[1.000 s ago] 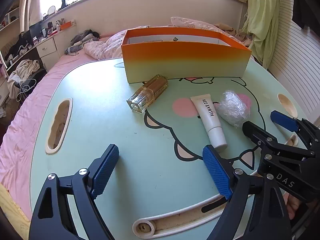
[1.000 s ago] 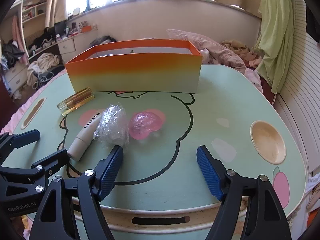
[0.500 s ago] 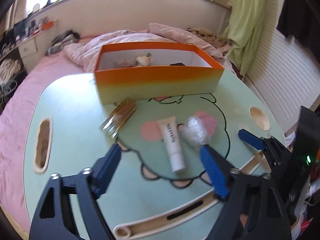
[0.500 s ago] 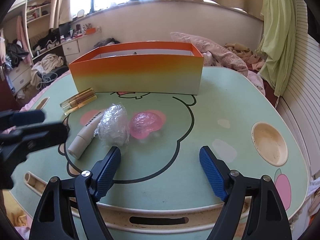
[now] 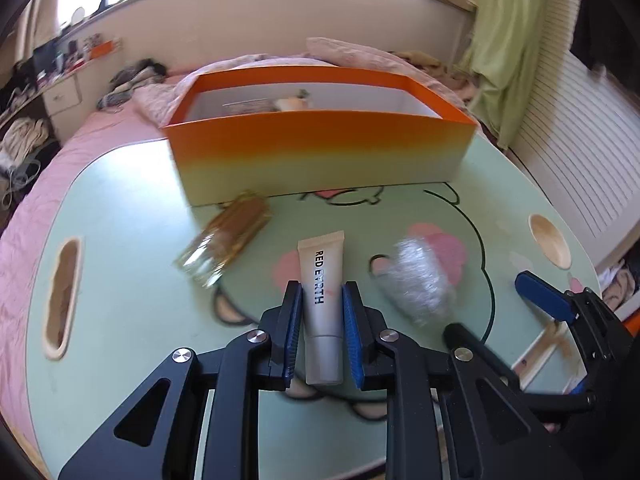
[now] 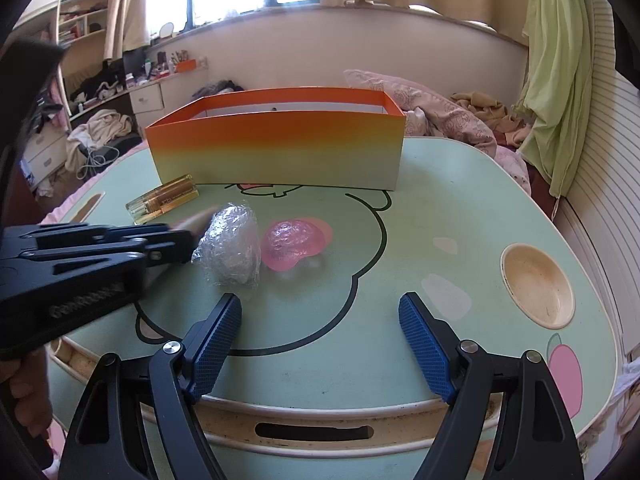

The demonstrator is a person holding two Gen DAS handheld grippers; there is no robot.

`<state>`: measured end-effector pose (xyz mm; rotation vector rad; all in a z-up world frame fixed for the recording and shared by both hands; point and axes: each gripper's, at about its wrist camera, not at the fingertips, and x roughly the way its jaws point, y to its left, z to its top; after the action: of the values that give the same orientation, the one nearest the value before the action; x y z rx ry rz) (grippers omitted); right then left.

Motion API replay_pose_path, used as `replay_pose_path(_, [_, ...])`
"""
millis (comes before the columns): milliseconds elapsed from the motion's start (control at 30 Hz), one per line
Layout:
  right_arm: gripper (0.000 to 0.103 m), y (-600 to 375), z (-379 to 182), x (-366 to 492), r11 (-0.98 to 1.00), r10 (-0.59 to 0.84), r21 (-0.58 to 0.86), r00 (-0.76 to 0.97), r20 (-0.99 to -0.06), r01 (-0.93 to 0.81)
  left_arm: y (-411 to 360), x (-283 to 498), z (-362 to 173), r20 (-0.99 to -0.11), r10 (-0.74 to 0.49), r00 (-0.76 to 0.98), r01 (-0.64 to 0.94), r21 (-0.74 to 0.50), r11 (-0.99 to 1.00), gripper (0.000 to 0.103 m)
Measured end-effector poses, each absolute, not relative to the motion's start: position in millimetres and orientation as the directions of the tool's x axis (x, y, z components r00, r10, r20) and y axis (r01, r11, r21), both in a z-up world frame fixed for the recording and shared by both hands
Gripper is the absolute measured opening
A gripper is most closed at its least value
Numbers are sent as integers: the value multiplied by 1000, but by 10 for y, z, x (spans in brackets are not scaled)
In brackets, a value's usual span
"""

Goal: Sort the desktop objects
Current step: 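Grasp the pink item with the right gripper while the left holds the tube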

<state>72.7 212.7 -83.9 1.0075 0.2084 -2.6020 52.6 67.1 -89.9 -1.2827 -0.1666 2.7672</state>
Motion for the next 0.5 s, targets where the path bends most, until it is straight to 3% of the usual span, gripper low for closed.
replay_pose_path(167, [80,2181,-781,660,-922,-296,22,-666,-685,387,475,753,-786,-744,62,-666,-2,-81,-997,22])
replay_pose_path(300, [54,2117,-732,499,-908,-290,-2,-633,-718,418,338,815,-801,-749,65,-659,24,-107,-994,22])
replay_pose_path(500, [54,1970,-700,376,-890,-308,-3,-606,-734,456,309,842,-845,-747,98,-658,21,-148,-989,22])
